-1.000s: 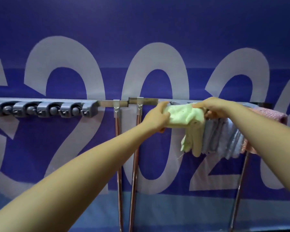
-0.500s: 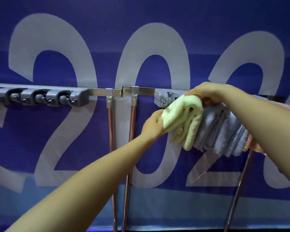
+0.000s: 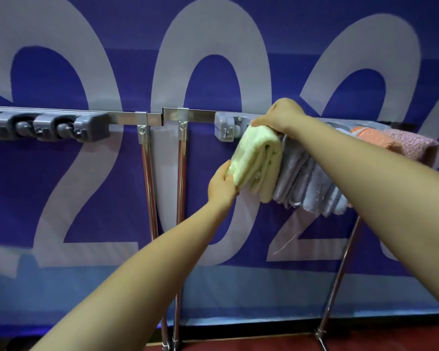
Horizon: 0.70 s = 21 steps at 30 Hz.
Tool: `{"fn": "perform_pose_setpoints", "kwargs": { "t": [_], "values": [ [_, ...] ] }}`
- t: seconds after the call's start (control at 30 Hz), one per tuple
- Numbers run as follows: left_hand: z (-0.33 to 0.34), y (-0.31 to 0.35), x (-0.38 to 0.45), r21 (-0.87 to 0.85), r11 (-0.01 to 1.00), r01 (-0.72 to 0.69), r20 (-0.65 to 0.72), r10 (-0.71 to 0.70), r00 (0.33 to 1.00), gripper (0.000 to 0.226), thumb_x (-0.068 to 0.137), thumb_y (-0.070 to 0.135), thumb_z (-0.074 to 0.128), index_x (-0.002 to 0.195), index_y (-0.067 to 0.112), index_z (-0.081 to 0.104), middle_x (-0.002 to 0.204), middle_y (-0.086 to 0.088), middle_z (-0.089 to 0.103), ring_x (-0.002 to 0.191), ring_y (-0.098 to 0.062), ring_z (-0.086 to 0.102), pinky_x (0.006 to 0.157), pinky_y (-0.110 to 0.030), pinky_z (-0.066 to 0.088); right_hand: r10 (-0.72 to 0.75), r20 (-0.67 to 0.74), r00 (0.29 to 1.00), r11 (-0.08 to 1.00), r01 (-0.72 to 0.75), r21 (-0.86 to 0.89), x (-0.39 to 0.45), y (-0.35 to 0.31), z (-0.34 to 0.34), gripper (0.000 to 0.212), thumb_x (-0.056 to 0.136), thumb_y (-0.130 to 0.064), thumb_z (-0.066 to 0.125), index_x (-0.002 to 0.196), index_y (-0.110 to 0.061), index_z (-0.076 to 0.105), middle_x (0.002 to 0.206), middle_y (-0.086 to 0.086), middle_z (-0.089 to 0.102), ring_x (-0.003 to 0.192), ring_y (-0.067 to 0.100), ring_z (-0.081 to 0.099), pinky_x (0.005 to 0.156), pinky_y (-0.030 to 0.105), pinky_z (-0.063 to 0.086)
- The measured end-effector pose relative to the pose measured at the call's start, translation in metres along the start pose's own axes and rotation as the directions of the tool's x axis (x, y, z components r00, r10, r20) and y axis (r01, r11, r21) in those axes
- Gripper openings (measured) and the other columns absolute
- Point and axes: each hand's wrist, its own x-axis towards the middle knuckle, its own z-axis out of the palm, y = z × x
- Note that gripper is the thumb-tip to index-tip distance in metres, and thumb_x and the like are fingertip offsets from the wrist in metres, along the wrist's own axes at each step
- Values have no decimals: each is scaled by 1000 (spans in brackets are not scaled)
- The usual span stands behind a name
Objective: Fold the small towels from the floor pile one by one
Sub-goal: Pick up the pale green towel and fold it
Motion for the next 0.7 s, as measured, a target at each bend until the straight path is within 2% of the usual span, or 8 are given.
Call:
{"fn": "perform_pose_setpoints", "kwargs": {
  "t": [0.1,0.2,0.3,0.4,0.5,0.6,0.63,0.7],
  "values": [
    [6,-3,-9,-6,1000,12,17,-12,1000,29,96,23,46,117,8,59,80,-12,53,60,-4,48,47,-12,39,-61,-70,996,992,68,103,-7,7,5,27,78,-35,70,81,-9,61,78,4,53,75,18,49,69,29,40],
    [6,-4,-19,-84,996,43,4,-43,999,22,95,16,46,105,15,66,62,11,52,51,0,47,47,-12,39,-107,-74,992,979,118,168,-18,10,9,22,83,-28,60,78,-7,64,74,3,46,73,15,42,66,27,36],
    [5,0,-31,-104,991,80,28,-77,997,24,93,11,46,99,16,68,61,15,54,49,1,47,49,-14,40,-145,-69,987,975,154,158,-27,12,11,24,86,-29,54,66,-18,45,70,5,36,69,16,33,61,28,30],
    [8,20,-37,3,993,115,106,-114,988,21,91,21,46,86,10,63,71,6,61,59,-5,51,61,-22,45,-106,-66,992,968,118,222,-34,15,9,29,88,-29,52,64,-18,39,67,4,32,63,16,28,58,29,26],
    [13,40,-32,306,941,146,77,-177,981,29,86,32,34,75,13,53,103,-10,67,94,-23,59,85,-40,50,-79,-18,997,961,81,266,-43,20,9,37,94,-28,44,59,-20,33,61,-1,33,59,16,30,54,30,26],
    [17,61,-30,342,936,83,76,-116,990,34,91,34,26,75,21,53,119,-16,63,117,-35,54,96,-50,46,-99,26,995,927,83,366,-51,25,10,30,96,-26,40,96,-10,66,104,7,66,96,27,58,85,34,47],
    [18,71,-35,257,962,86,81,-111,991,36,94,35,27,81,18,57,111,-10,66,107,-29,60,87,-43,50,-100,21,995,916,84,392,-54,26,10,33,96,-24,40,113,-9,65,121,6,63,111,25,56,97,35,44],
    [21,86,-41,62,988,143,88,-148,985,34,100,32,31,92,19,62,93,2,66,85,-14,60,68,-26,46,-107,-23,994,887,106,449,-59,27,11,36,97,-20,42,127,-12,60,133,1,57,119,17,52,102,28,39]
  ]
}}
